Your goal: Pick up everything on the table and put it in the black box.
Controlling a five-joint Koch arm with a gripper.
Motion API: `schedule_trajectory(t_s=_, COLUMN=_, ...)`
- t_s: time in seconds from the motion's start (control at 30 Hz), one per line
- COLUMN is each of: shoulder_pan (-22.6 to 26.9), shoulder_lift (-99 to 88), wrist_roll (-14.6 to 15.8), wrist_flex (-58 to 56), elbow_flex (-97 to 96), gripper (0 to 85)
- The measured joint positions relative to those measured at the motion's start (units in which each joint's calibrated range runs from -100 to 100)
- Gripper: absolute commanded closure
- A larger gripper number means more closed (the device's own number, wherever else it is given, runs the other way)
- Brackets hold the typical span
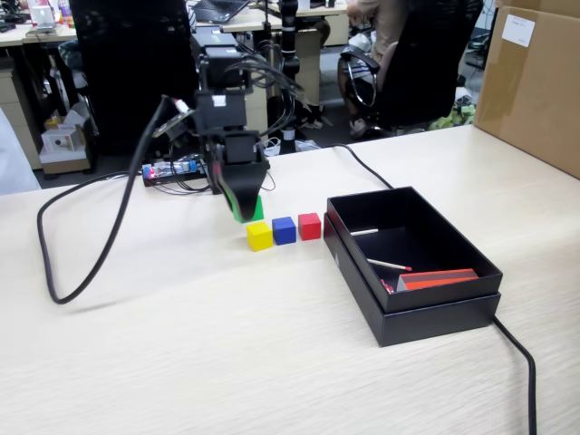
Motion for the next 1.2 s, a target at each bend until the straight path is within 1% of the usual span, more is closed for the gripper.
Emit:
schedule_trajectory(t_s=0.03, shoulder_pan=0.1, shoulder_lift=0.1, wrist_roll=0.0, wrist_flex=0.0, elbow_flex=0.6, gripper=83.1)
schedule_trajectory(t_s=0.1, shoulder_pan=3.0, shoulder_lift=4.1, wrist_roll=0.8, wrist_flex=0.1, elbow_flex=8.7, gripper=83.1)
schedule_trajectory(t_s=0.13, shoulder_pan=5.5, shoulder_lift=9.2, wrist_roll=1.9, wrist_flex=0.0, elbow_flex=14.1, gripper=83.1)
schedule_trajectory(t_s=0.17, shoulder_pan=5.6, shoulder_lift=9.3, wrist_roll=2.0, wrist_flex=0.0, elbow_flex=14.4, gripper=83.1)
schedule_trajectory(t_s=0.2, shoulder_pan=8.2, shoulder_lift=15.1, wrist_roll=3.1, wrist_flex=0.1, elbow_flex=18.5, gripper=83.1)
schedule_trajectory(t_s=0.23, shoulder_pan=8.3, shoulder_lift=15.4, wrist_roll=3.2, wrist_flex=0.1, elbow_flex=18.7, gripper=83.1)
schedule_trajectory(t_s=0.27, shoulder_pan=11.8, shoulder_lift=23.6, wrist_roll=5.0, wrist_flex=-2.0, elbow_flex=24.1, gripper=83.1)
schedule_trajectory(t_s=0.3, shoulder_pan=11.9, shoulder_lift=23.7, wrist_roll=5.1, wrist_flex=-2.0, elbow_flex=24.1, gripper=83.1)
schedule_trajectory(t_s=0.37, shoulder_pan=13.8, shoulder_lift=28.7, wrist_roll=5.9, wrist_flex=-2.8, elbow_flex=24.4, gripper=83.1)
schedule_trajectory(t_s=0.4, shoulder_pan=15.5, shoulder_lift=35.3, wrist_roll=6.8, wrist_flex=-3.3, elbow_flex=24.0, gripper=83.1)
schedule_trajectory(t_s=0.43, shoulder_pan=16.1, shoulder_lift=38.6, wrist_roll=7.1, wrist_flex=-3.3, elbow_flex=24.1, gripper=83.1)
schedule_trajectory(t_s=0.53, shoulder_pan=16.8, shoulder_lift=48.3, wrist_roll=7.9, wrist_flex=-3.3, elbow_flex=26.4, gripper=83.0)
schedule_trajectory(t_s=0.67, shoulder_pan=16.9, shoulder_lift=52.8, wrist_roll=8.4, wrist_flex=-3.4, elbow_flex=29.3, gripper=82.2)
schedule_trajectory(t_s=0.7, shoulder_pan=16.9, shoulder_lift=53.6, wrist_roll=8.5, wrist_flex=-3.4, elbow_flex=29.4, gripper=70.4)
schedule_trajectory(t_s=0.77, shoulder_pan=16.9, shoulder_lift=54.1, wrist_roll=8.5, wrist_flex=-3.4, elbow_flex=29.4, gripper=61.3)
schedule_trajectory(t_s=0.8, shoulder_pan=16.9, shoulder_lift=54.1, wrist_roll=8.5, wrist_flex=-3.4, elbow_flex=29.4, gripper=59.7)
schedule_trajectory(t_s=1.03, shoulder_pan=16.4, shoulder_lift=52.9, wrist_roll=8.5, wrist_flex=-3.4, elbow_flex=29.4, gripper=58.9)
schedule_trajectory(t_s=1.1, shoulder_pan=15.9, shoulder_lift=48.2, wrist_roll=8.5, wrist_flex=-3.4, elbow_flex=29.2, gripper=58.9)
schedule_trajectory(t_s=1.2, shoulder_pan=14.2, shoulder_lift=33.8, wrist_roll=8.4, wrist_flex=-3.5, elbow_flex=26.1, gripper=58.8)
